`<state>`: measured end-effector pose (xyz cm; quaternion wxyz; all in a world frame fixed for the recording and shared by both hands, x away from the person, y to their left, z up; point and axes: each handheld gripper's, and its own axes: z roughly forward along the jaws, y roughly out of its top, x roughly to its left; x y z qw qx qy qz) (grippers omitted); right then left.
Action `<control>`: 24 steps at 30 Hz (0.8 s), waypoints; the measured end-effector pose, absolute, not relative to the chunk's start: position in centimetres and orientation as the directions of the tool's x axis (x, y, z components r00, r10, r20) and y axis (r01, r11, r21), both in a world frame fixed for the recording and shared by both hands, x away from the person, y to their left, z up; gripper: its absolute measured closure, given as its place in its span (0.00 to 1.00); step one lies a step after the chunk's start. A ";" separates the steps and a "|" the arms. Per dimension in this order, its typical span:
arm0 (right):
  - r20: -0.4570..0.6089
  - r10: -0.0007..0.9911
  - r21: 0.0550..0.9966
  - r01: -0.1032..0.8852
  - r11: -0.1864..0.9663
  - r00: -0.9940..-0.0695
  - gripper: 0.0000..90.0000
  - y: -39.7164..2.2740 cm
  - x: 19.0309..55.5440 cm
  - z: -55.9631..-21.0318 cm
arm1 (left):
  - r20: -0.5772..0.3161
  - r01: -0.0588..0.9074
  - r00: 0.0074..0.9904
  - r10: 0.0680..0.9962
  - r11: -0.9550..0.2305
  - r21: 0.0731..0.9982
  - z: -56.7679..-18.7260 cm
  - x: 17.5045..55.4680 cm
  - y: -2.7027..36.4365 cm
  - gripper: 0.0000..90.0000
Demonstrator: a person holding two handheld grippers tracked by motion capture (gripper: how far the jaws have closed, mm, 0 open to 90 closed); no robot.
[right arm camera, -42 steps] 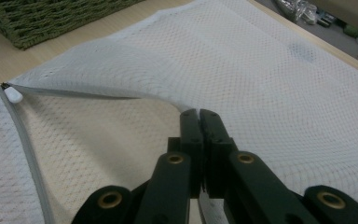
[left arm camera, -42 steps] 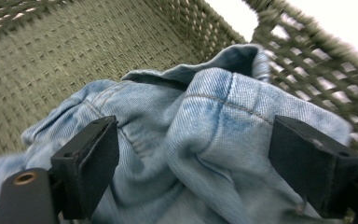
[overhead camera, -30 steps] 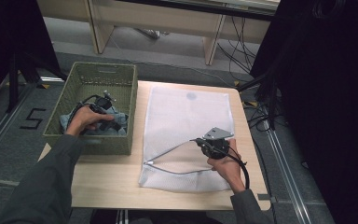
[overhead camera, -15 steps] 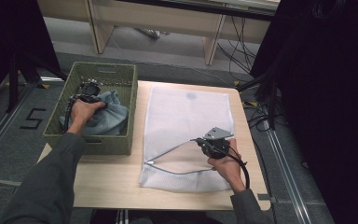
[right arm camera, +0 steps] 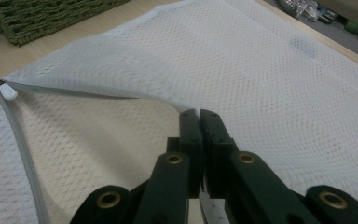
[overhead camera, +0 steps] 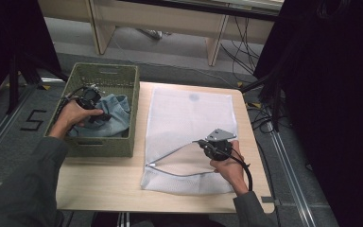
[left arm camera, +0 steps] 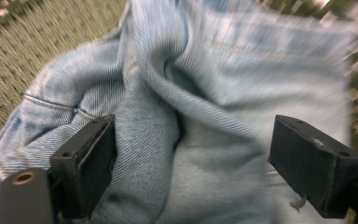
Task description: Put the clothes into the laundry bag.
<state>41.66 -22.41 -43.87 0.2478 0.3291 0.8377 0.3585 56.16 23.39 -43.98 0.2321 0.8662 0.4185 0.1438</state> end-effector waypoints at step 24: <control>-0.188 0.720 0.765 0.360 0.534 -0.668 0.99 -22.4 41.8 -44.0 | 0.285 0.619 0.637 0.716 -0.695 0.366 -46.6 56.7 19.5 0.53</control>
